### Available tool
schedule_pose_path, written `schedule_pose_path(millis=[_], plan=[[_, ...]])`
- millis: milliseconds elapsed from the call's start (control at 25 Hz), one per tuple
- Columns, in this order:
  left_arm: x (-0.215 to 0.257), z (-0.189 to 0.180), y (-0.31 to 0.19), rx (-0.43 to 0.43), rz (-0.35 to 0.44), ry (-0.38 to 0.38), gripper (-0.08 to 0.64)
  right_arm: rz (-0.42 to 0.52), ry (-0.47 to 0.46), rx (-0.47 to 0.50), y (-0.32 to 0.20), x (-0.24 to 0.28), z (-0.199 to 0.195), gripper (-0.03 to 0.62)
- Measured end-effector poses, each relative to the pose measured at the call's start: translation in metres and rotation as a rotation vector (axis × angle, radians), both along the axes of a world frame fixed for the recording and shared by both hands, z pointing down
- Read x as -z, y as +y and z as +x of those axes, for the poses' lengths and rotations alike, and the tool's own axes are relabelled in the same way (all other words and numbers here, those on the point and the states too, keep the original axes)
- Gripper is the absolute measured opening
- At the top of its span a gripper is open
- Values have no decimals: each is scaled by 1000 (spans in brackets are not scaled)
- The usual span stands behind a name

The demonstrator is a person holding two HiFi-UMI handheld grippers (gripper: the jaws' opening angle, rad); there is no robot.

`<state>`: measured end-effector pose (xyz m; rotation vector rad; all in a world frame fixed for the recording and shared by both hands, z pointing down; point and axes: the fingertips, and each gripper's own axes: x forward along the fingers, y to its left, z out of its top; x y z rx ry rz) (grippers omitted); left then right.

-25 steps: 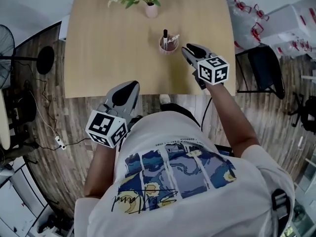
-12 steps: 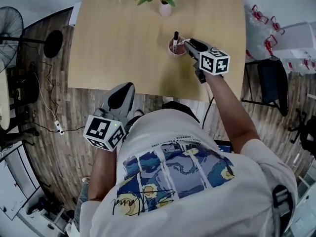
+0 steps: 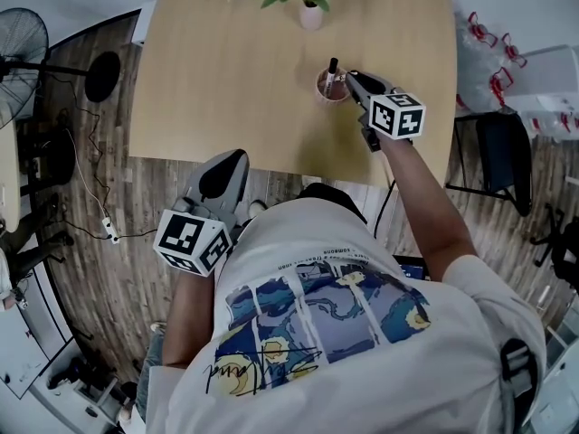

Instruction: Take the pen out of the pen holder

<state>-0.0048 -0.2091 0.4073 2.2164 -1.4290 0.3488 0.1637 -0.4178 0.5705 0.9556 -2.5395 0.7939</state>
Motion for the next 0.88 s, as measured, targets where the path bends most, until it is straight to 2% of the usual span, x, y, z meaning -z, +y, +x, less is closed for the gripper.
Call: schedule_pose_path(millis=[400, 880], plan=[[2, -8, 16, -23, 9, 10, 14, 55, 9, -42, 4, 23, 9, 35], [3, -22, 38, -79, 22, 42, 14, 130, -6, -138, 21, 66, 21, 35]])
